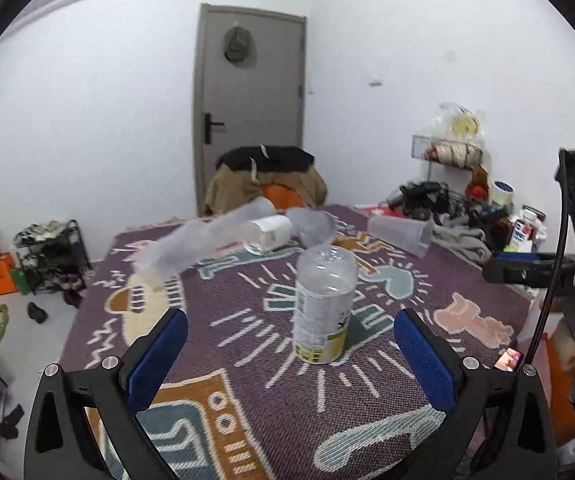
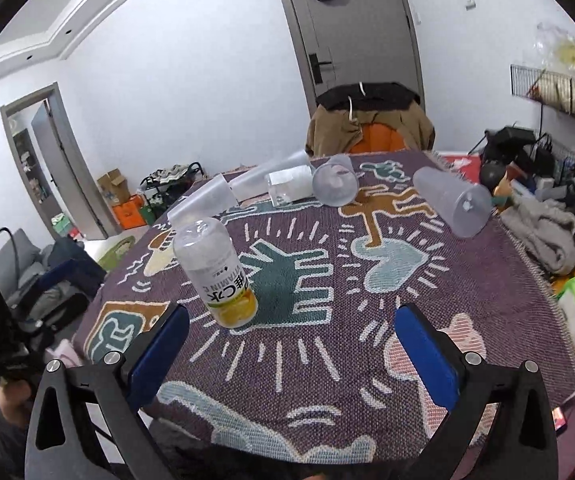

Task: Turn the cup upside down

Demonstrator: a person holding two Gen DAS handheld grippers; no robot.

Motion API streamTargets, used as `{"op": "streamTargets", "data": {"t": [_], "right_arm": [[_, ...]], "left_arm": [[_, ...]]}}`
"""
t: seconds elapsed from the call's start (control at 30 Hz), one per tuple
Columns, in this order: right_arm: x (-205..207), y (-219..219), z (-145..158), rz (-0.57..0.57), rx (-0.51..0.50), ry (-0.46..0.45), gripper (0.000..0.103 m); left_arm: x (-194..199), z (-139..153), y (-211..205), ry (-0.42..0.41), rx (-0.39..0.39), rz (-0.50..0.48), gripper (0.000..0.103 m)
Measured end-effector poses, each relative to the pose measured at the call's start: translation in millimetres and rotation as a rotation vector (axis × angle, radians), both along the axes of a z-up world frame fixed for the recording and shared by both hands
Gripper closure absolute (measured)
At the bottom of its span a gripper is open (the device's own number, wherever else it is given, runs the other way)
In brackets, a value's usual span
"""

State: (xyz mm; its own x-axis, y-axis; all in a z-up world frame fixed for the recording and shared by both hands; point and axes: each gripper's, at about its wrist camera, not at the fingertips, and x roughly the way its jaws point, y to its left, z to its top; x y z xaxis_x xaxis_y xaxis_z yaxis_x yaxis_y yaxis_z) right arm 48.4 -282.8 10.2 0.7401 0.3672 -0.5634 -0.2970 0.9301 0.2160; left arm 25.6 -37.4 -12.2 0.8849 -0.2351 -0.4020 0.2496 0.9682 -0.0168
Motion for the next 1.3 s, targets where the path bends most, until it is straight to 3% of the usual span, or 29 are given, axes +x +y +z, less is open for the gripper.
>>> {"op": "streamTargets", "data": {"t": [0.27,0.47,0.7,1.3], "right_arm": [[-26.4,6.2,-11.4,-0.002,-0.012,-0.032,0.0],[-45.5,9.1,-14.1,-0.014,-0.025,-0.114,0.0],[-51.4,11.1,-25.8,-0.008,-0.03,-0.092,0.0],[-46.9,6.9,-25.1,-0.022,-0.024,-0.091,0.0]], "left_arm": [[-28.8,-7.0,13.9,-0.028,-0.007,0.065,0.0],[-53.5,-17.2,26.9,-0.05,-0.021,0.108,0.0],[-62.6,-23.9,37.4,-0.042,-0.02,0.159,0.0],[-65.0,-17.7,37.4,-0.045,-0.037,0.176,0.0]]}}
